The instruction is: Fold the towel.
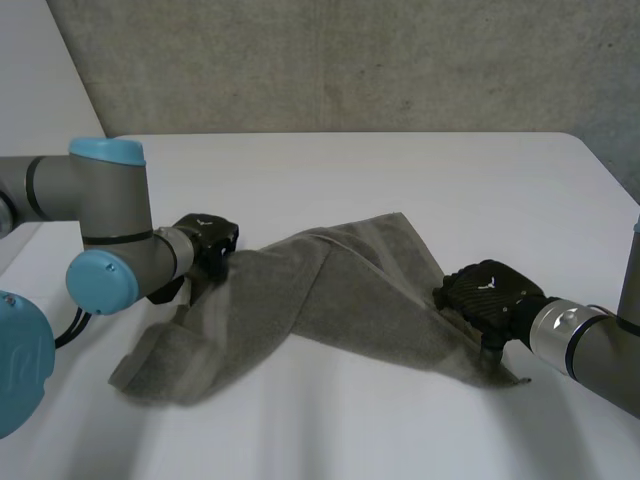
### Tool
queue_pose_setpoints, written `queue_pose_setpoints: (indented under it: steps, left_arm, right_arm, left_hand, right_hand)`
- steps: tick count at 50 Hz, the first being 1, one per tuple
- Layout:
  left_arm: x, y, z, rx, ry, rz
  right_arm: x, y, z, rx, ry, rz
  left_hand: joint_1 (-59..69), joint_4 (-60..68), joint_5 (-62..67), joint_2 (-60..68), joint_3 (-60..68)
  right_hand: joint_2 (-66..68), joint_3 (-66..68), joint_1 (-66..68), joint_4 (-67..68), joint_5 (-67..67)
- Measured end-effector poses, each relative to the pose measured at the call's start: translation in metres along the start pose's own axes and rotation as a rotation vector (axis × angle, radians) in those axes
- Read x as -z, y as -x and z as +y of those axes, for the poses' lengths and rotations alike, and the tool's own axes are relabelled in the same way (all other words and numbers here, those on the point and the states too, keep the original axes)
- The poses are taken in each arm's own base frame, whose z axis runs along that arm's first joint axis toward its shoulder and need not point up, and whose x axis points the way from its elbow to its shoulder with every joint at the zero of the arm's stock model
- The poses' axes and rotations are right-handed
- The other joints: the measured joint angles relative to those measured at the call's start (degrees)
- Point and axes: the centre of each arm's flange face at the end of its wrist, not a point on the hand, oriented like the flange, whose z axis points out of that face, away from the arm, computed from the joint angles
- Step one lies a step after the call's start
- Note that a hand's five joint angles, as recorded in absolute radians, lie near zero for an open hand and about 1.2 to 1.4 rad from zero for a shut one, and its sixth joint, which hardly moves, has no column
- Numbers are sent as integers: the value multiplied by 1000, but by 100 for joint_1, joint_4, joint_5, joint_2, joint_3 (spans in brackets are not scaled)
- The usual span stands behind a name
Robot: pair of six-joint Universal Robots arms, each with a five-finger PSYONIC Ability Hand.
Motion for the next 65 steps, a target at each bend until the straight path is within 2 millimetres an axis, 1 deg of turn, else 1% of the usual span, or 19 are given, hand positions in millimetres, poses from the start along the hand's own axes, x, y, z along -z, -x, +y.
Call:
queue_pose_setpoints:
  steps: [5, 7, 8, 10, 13, 16, 23, 28, 36, 41, 47, 49, 53, 54, 55, 57, 65]
  left_arm:
    - [14, 0, -14, -3, -28, -6]
    - [25, 1, -21, -4, -43, -11]
    - [27, 1, -23, -4, -46, -12]
    - [40, 2, -28, -4, -56, -16]
    - [53, 1, -31, -4, -60, -17]
    - [67, -1, -31, -2, -59, -15]
    - [88, -7, -21, 0, -46, -10]
    - [97, -8, -17, 0, -52, -13]
    - [109, -7, -18, 0, -67, -24]
    - [112, -7, -17, 0, -64, -23]
    - [115, -9, -15, 0, -59, -22]
    - [116, -8, -15, 0, -60, -23]
    - [120, -7, -18, 1, -69, -29]
    - [120, -7, -18, 1, -71, -30]
    - [122, -5, -20, 1, -78, -34]
    - [124, -4, -23, 1, -87, -41]
    - [137, 7, -38, 3, -143, -78]
  right_arm:
    - [1, -3, -3, -12, -2, 13]
    - [2, -4, -4, -28, -1, 23]
    - [2, -5, -4, -34, 0, 26]
    - [3, -7, -5, -65, 3, 43]
    - [5, -10, -7, -103, 7, 65]
    - [7, -12, -8, -144, 13, 89]
    - [9, -13, -3, -193, 36, 106]
    - [10, -9, 4, -214, 59, 93]
    - [7, 1, 15, -280, 97, 56]
    - [4, 6, 20, -315, 112, 39]
    - [0, 10, 24, -328, 123, 30]
    - [-1, 10, 25, -329, 121, 32]
    - [-2, 7, 23, -331, 107, 41]
    - [-2, 6, 22, -331, 104, 43]
    - [-2, 5, 21, -331, 96, 47]
    - [-1, 2, 18, -330, 85, 54]
    - [6, -7, 2, -320, 22, 87]
  left_hand:
    - [1, 0, 8, 7, 4]
    - [2, 0, 8, 8, 5]
    - [2, 0, 8, 8, 7]
    - [2, 0, 8, 8, 9]
    - [2, 0, 8, 8, 9]
    - [2, 0, 8, 8, 9]
    - [2, -13, 8, 7, 9]
    - [2, -16, 7, 6, 9]
    - [1, -92, 8, -13, -5]
    - [1, -196, 6, -78, -5]
    - [1, -237, 6, -152, -6]
    - [1, -236, 7, -152, -6]
    - [2, -229, 6, -144, -6]
    - [2, -229, 6, -144, -6]
    - [2, -229, 6, -143, -6]
    - [2, -226, 6, -141, -6]
    - [2, -226, 6, -141, -6]
  right_hand:
    - [0, 0, 0, 0, 4]
    - [0, 0, 0, 0, 2]
    - [0, 0, 0, 0, 2]
    - [0, 0, 0, 0, -9]
    - [0, 0, 0, 0, -10]
    - [0, 0, 0, 0, -3]
    - [0, 0, 0, 0, 5]
    - [0, 0, 0, 0, 29]
    - [16, 31, 44, 55, 335]
    - [209, 392, 428, 381, 657]
    - [1174, 1283, 1302, 1274, 1496]
    - [1781, 1876, 1887, 1903, 2113]
    - [3401, 3493, 3431, 3533, 3742]
    - [3679, 3747, 3661, 3741, 3955]
    - [4388, 4441, 4373, 4493, 4728]
    - [4890, 5024, 5003, 5064, 5312]
    - [4903, 5186, 5063, 5226, 5386]
